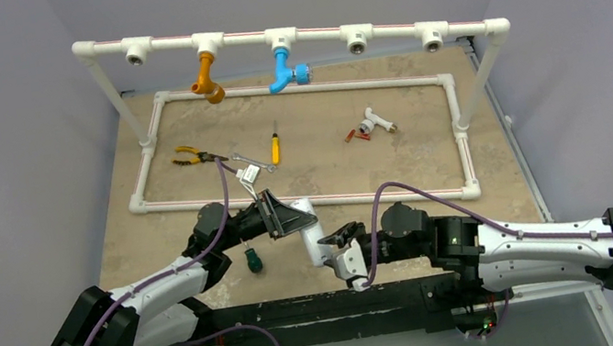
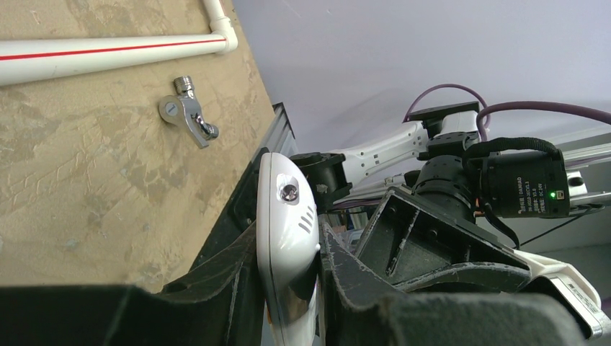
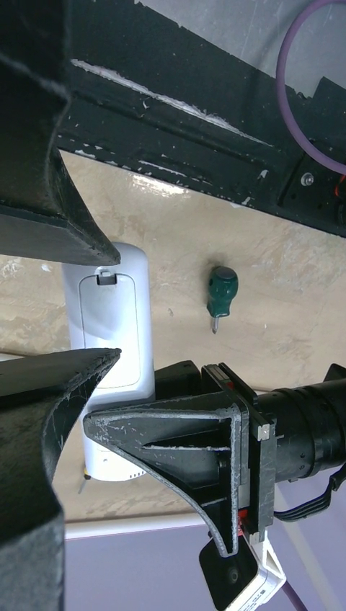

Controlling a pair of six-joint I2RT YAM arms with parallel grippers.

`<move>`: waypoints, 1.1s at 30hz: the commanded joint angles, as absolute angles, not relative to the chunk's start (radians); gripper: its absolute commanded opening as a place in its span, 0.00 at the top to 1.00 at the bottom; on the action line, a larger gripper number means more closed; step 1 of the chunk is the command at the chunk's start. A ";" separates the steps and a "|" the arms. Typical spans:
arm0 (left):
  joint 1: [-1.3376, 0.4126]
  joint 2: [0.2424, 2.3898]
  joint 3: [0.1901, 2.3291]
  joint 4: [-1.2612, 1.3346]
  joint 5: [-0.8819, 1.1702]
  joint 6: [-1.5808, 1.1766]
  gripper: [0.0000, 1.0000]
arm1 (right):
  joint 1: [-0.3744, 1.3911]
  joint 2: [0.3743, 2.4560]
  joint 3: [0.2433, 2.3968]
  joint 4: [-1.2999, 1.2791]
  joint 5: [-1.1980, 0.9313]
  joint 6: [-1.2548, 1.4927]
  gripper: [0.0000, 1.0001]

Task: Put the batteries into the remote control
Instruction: Remove the battery cover from the remote control.

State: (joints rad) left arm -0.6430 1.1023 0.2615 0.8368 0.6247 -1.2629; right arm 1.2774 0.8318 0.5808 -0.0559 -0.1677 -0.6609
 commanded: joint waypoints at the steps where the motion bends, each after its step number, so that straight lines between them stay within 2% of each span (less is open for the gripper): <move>1: -0.650 1.094 0.279 0.891 0.640 -1.258 1.00 | 1.278 0.840 0.579 -0.031 -0.145 -0.680 0.56; 33: -0.649 1.095 0.280 0.887 0.644 -1.257 1.00 | 1.278 0.850 0.580 -0.007 -0.077 -0.699 0.60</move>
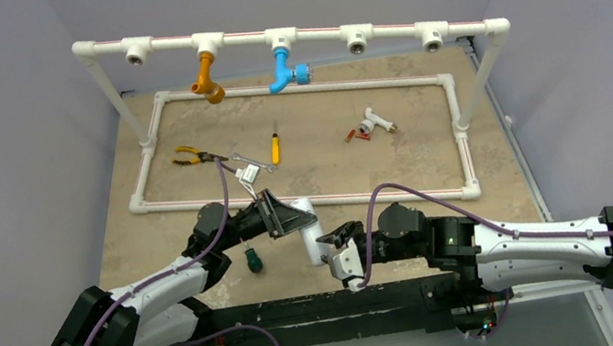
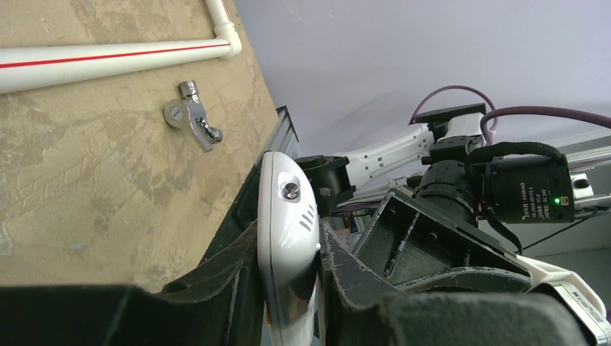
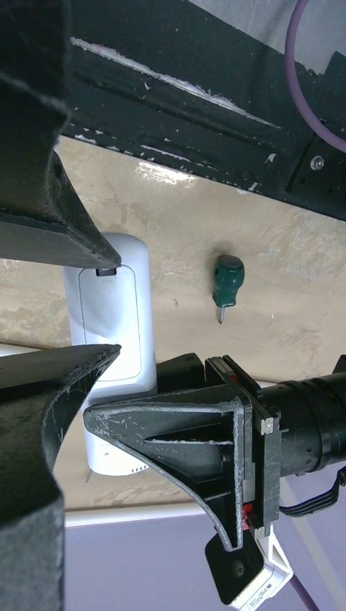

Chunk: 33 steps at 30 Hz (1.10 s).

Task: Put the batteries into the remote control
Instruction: Remove the battery cover from the remote control.

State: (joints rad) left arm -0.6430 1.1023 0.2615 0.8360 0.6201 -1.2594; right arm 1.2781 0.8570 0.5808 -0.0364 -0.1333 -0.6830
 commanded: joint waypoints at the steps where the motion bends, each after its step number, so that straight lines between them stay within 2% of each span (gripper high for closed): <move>1: -0.649 1.095 0.279 0.885 0.644 -1.257 1.00 | 1.279 0.849 0.581 -0.006 -0.072 -0.700 0.60; 20: -0.653 1.113 0.275 0.882 0.640 -1.255 1.00 | 1.278 0.798 0.569 0.061 -0.037 -0.691 0.60; 33: -0.658 1.120 0.283 0.880 0.637 -1.255 1.00 | 1.278 0.772 0.563 0.005 -0.054 -0.675 0.58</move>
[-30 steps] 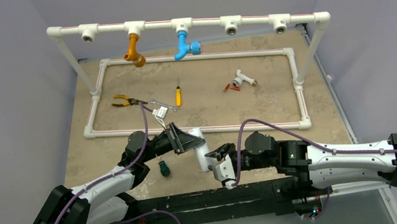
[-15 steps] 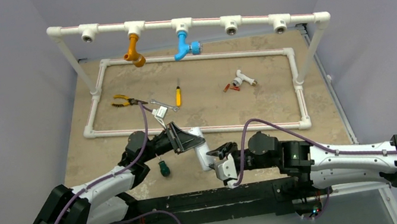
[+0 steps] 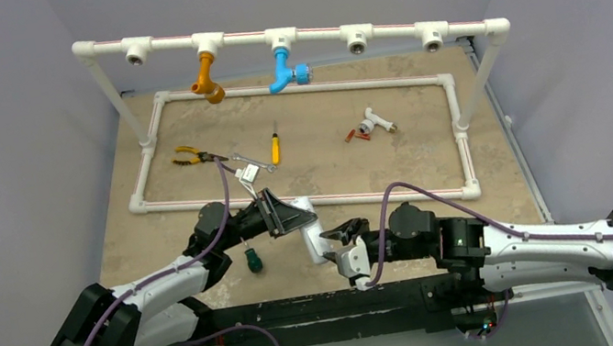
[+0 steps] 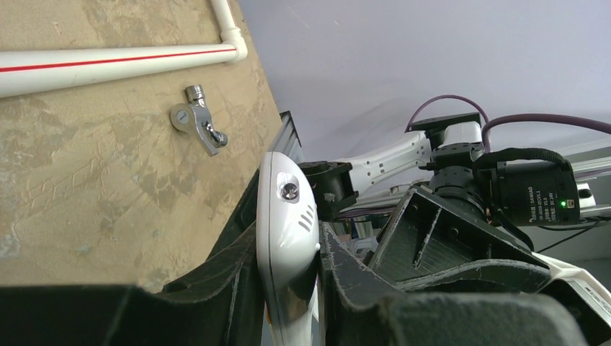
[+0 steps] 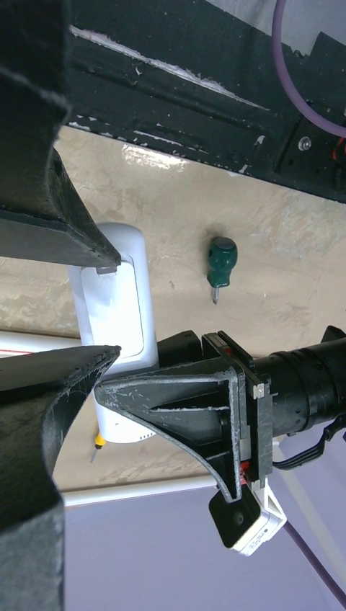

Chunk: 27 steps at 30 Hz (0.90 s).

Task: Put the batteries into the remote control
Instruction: Remove the battery cover from the remote control.

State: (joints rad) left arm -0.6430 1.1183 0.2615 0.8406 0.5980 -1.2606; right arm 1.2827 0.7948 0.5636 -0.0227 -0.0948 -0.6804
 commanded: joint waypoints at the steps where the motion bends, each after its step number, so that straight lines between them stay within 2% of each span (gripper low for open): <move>1: -0.659 1.120 0.284 0.880 0.638 -1.256 1.00 | 1.278 0.770 0.561 0.002 -0.060 -0.669 0.58; 15: -0.658 1.138 0.291 0.887 0.641 -1.261 1.00 | 1.278 0.796 0.555 -0.049 -0.084 -0.653 0.55; 27: -0.658 1.174 0.272 0.948 0.643 -1.283 1.00 | 1.278 0.761 0.548 -0.082 -0.128 -0.632 0.41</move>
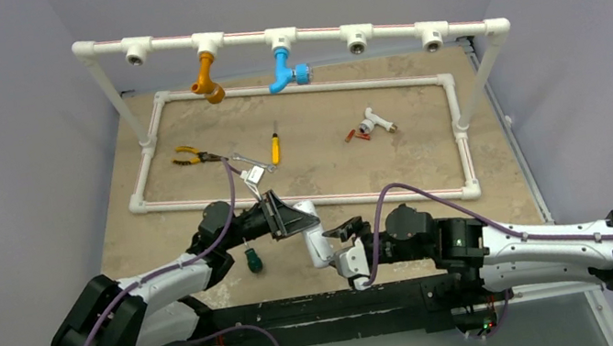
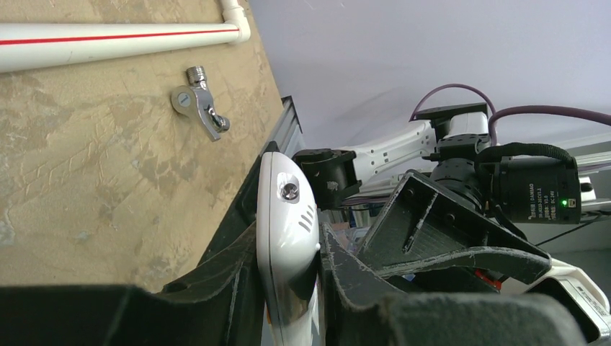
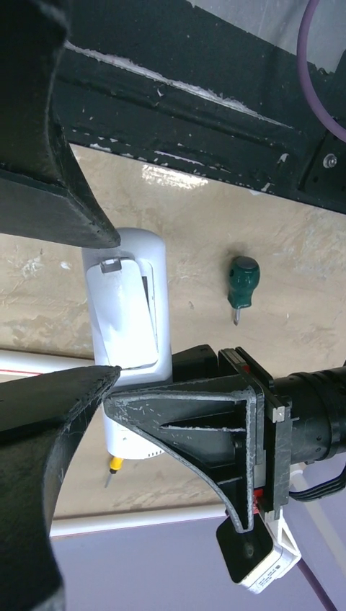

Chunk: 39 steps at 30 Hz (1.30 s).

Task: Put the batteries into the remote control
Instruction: Remove the battery cover from the remote control.

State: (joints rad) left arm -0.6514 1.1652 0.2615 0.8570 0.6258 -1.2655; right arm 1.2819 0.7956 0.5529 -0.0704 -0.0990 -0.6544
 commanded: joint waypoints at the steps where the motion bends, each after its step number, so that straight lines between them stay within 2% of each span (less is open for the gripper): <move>1: -0.658 1.175 0.270 0.952 0.642 -1.284 1.00 | 1.279 0.754 0.543 -0.081 -0.133 -0.628 0.41; 9: -0.658 1.185 0.267 0.953 0.636 -1.285 1.00 | 1.278 0.695 0.541 -0.069 -0.123 -0.551 0.38; 15: -0.658 1.217 0.300 0.953 0.633 -1.289 1.00 | 1.278 0.642 0.532 0.074 0.020 -0.288 0.37; 19: -0.658 1.242 0.328 0.961 0.634 -1.302 1.00 | 1.278 0.667 0.576 0.072 0.147 -0.058 0.38; 24: -0.659 1.272 0.364 0.974 0.639 -1.314 1.00 | 1.278 0.755 0.726 -0.116 0.381 0.187 0.39; 28: -0.658 1.282 0.364 0.983 0.628 -1.317 1.00 | 1.279 0.839 0.848 -0.286 0.488 0.277 0.38; 34: -0.657 1.292 0.364 0.983 0.621 -1.323 1.00 | 1.279 0.899 0.882 -0.311 0.502 0.411 0.29; 39: -0.657 1.293 0.378 0.965 0.622 -1.319 1.00 | 1.284 0.936 0.887 -0.354 0.513 0.497 0.26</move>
